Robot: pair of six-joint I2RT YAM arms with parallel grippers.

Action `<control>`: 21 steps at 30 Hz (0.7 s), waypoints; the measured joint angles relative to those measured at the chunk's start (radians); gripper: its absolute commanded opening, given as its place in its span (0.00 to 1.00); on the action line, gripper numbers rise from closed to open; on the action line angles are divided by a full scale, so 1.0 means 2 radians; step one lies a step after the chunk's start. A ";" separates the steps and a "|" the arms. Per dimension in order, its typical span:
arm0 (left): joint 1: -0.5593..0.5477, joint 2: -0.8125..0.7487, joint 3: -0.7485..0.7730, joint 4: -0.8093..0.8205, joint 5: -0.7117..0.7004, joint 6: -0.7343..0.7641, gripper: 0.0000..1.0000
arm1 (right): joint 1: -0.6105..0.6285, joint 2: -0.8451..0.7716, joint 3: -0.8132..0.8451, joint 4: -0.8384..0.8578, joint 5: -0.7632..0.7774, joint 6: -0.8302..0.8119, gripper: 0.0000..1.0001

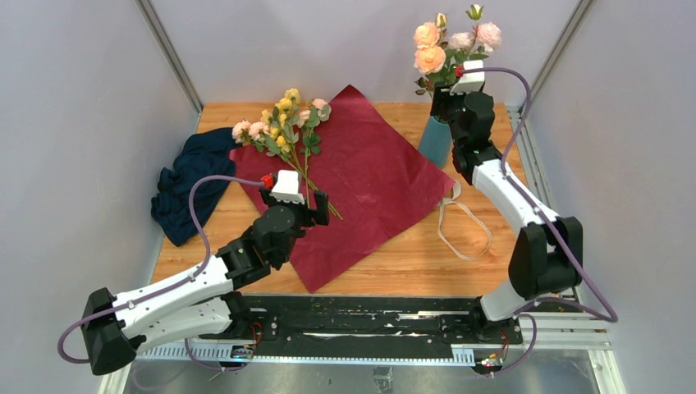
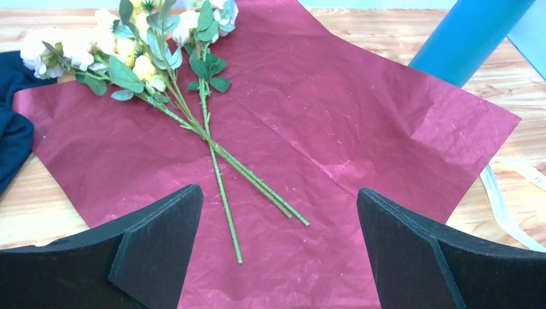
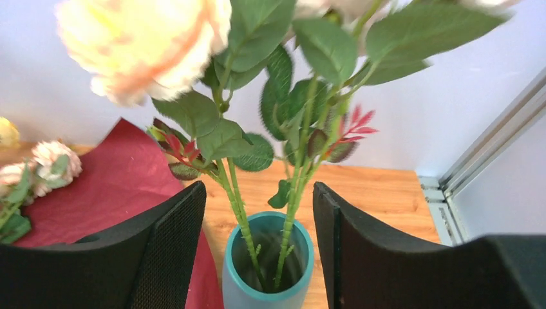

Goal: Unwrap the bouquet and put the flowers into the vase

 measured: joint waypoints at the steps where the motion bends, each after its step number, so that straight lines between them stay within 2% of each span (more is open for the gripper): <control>1: 0.001 0.005 0.006 -0.004 -0.002 -0.006 1.00 | 0.000 -0.016 -0.007 0.005 0.000 0.001 0.65; 8: 0.010 0.038 0.019 -0.043 -0.021 -0.059 1.00 | 0.000 -0.084 -0.047 0.024 -0.016 0.015 0.65; 11: 0.031 0.089 0.061 -0.083 -0.047 -0.105 1.00 | 0.006 -0.101 -0.071 0.028 -0.022 0.020 0.65; 14: 0.072 0.185 0.148 -0.145 -0.058 -0.157 0.95 | 0.023 -0.124 -0.094 0.026 -0.021 0.022 0.65; 16: 0.100 0.242 0.195 -0.179 -0.055 -0.188 0.97 | 0.043 -0.144 -0.105 0.026 -0.017 0.019 0.65; 21: 0.159 0.328 0.240 -0.232 -0.030 -0.260 0.98 | 0.100 -0.200 -0.118 0.033 -0.006 0.001 0.65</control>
